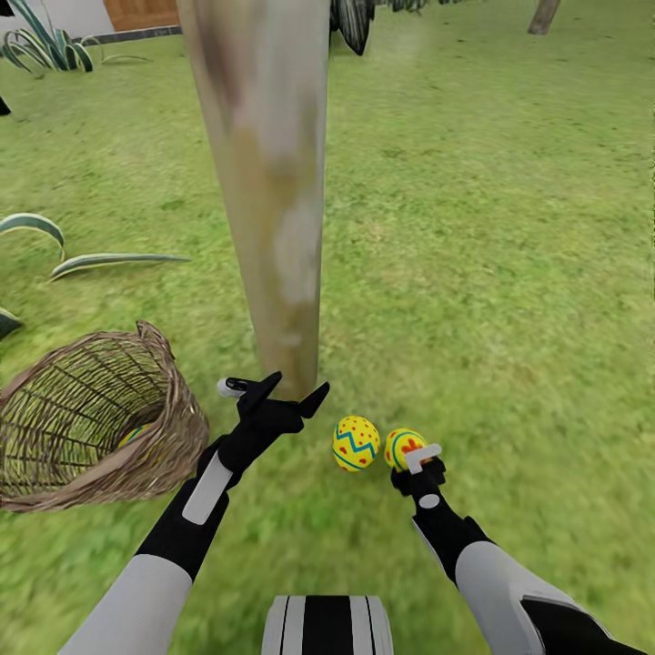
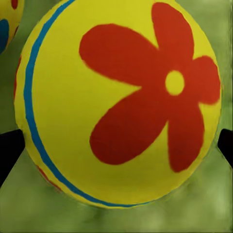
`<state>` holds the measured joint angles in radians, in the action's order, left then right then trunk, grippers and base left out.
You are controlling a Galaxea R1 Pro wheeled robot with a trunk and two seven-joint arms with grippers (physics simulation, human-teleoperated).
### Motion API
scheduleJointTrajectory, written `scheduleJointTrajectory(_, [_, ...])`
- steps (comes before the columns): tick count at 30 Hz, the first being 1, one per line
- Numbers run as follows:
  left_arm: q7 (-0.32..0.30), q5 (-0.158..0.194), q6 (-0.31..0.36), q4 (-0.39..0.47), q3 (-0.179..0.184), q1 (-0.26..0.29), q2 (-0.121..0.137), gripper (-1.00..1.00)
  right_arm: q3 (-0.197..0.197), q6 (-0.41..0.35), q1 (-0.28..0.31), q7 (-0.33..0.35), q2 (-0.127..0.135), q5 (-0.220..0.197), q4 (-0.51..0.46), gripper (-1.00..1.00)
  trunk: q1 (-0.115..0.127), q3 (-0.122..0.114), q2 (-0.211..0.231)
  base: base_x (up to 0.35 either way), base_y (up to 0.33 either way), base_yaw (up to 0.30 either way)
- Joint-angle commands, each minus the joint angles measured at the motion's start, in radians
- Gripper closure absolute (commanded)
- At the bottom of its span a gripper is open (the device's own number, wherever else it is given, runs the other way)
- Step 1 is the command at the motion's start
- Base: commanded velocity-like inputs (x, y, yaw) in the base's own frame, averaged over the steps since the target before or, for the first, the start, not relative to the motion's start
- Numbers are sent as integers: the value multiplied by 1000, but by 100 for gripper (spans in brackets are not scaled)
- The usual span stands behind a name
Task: Take the three Easter eggs out of the wicker basket on the lawn in the garden, then place them on the lawn next to a single tree (choose any tree) so that all three eggs are next to the same tree and none are left in the basket.
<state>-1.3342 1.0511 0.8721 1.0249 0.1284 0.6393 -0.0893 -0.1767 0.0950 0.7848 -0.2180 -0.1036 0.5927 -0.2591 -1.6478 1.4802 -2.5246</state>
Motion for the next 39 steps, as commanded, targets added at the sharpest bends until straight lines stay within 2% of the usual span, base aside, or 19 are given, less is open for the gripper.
scheduleJointTrajectory(1, [0, 6, 10, 0, 2, 0, 0, -100, -9, 5, 1, -1, -2, 9, 1, -100, 1, -3, 0, 0, 0, 0])
scheduleJointTrajectory(11, [1, 6, 9, -2, 2, 0, 0, -100, -8, 6, 1, -1, -1, 9, 16, -100, 5, -42, 2, 0, 0, 0])
scheduleJointTrajectory(15, [2, 5, 0, -2, 3, 0, -14, -100, -8, 3, 2, 11, 5, 5, 8, -100, 7, -58, 3, 0, 0, 0])
scheduleJointTrajectory(17, [50, 6, -3, 6, 37, 0, -15, -100, -12, -4, 2, 60, 10, -1, -1, -100, 8, -65, 4, 0, 0, 0])
scheduleJointTrajectory(18, [117, 12, -1, 10, 68, 0, -18, -100, -13, -16, 2, 99, 10, -3, -24, -100, 8, -69, 4, 0, 0, 0])
scheduleJointTrajectory(19, [159, 15, 1, 23, 82, 0, -28, -100, -13, -70, 2, 121, 8, -3, -69, -100, 9, -73, 4, 0, 0, 0])
scheduleJointTrajectory(20, [176, 16, 9, 99, 109, 0, -37, -100, -16, -266, 2, 231, 12, -6, -203, -100, 9, -77, 4, 0, 0, 0])
scheduleJointTrajectory(22, [179, 21, 12, 181, 180, 0, -32, -100, -19, -492, 2, 531, 27, -7, -378, -100, 10, -85, 5, 0, 0, 0])
scheduleJointTrajectory(23, [179, 22, 12, 197, 195, 0, -34, -100, -19, -624, 2, 749, 70, -8, -472, -100, 10, -88, 5, 0, 0, 0])
scheduleJointTrajectory(24, [179, 22, 11, 202, 199, 0, -35, -100, -19, -684, 2, 882, 103, -8, -513, -100, 11, -92, 5, 0, 0, 0])
scheduleJointTrajectory(25, [179, 23, 11, 206, 202, 0, -34, -100, -20, -747, 2, 1129, 161, -8, -549, -100, 11, -96, 6, 0, 0, 0])
scheduleJointTrajectory(26, [179, 23, 11, 210, 203, 0, -36, -100, -21, -766, 2, 1287, 217, -9, -559, -100, 12, -100, 6, -152, 78, 0])
scheduleJointTrajectory(28, [179, 23, 9, 211, 205, 0, -38, -100, -21, -764, -2, 1322, 233, -10, -557, -100, 13, -108, 6, -257, 150, 0])
scheduleJointTrajectory(31, [179, 24, 5, 211, 237, 0, -37, -100, -21, -767, -2, 1324, 232, -11, -553, -100, 14, -119, 7, -259, 174, 0])
scheduleJointTrajectory(33, [179, 24, 4, 212, 244, 0, -35, -100, -21, -769, -2, 1324, 231, -14, -554, -100, 15, -127, 8, -189, 130, 0])
scheduleJointTrajectory(34, [179, 24, 4, 215, 245, 0, -33, -100, -21, -769, -2, 1324, 232, -29, -555, -100, 15, -131, 8, -69, 45, 0])
scheduleJointTrajectory(35, [179, 24, 4, 228, 244, 0, -31, -100, -21, -770, -2, 1324, 232, -69, -554, -100, 16, -135, 8, -14, 9, 0])
scheduleJointTrajectory(36, [179, 24, 4, 234, 244, 0, -30, -100, -21, -770, -2, 1324, 232, -82, -554, -100, 16, -139, 8, -6, 4, 0])
scheduleJointTrajectory(39, [178, 24, 5, 238, 243, 0, -28, -100, -21, -770, -2, 1324, 232, -90, -553, -100, 18, -150, 9, -1, 1, 0])
